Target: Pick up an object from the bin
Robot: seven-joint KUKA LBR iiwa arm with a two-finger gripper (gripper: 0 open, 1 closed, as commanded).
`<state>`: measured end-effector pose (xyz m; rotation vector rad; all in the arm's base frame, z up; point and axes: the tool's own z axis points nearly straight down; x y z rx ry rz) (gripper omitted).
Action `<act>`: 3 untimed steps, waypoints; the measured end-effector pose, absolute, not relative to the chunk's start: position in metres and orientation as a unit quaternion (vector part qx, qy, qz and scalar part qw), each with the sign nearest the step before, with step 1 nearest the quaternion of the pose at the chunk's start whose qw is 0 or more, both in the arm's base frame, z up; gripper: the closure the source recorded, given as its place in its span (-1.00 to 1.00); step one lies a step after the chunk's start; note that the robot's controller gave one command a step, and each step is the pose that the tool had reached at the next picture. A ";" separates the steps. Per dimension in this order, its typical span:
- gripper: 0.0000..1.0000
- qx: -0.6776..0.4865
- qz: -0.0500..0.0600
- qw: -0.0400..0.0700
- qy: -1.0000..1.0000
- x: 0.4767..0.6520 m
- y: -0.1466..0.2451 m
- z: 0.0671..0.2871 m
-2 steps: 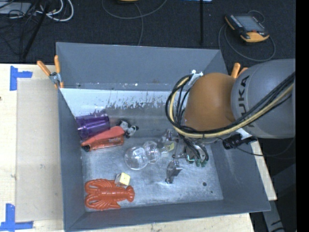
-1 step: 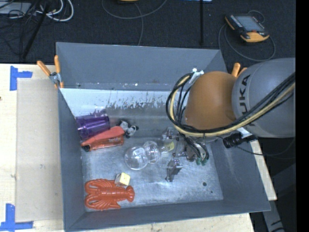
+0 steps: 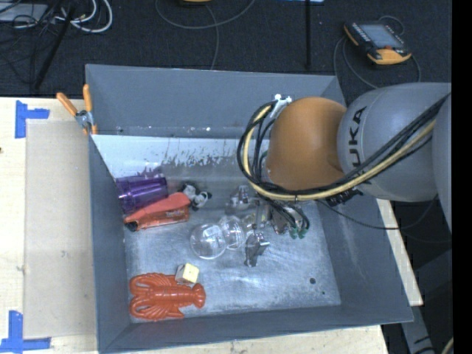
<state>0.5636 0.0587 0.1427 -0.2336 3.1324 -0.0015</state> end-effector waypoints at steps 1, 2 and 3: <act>-1.00 -0.140 0.000 0.002 0.990 0.590 0.070 0.143; -1.00 -0.149 0.000 -0.001 0.989 0.587 0.061 0.102; -1.00 -0.228 0.000 0.000 0.974 0.590 0.061 0.074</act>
Offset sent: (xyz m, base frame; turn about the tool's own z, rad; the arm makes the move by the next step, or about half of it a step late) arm 0.0236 0.0014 -0.0390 -0.1518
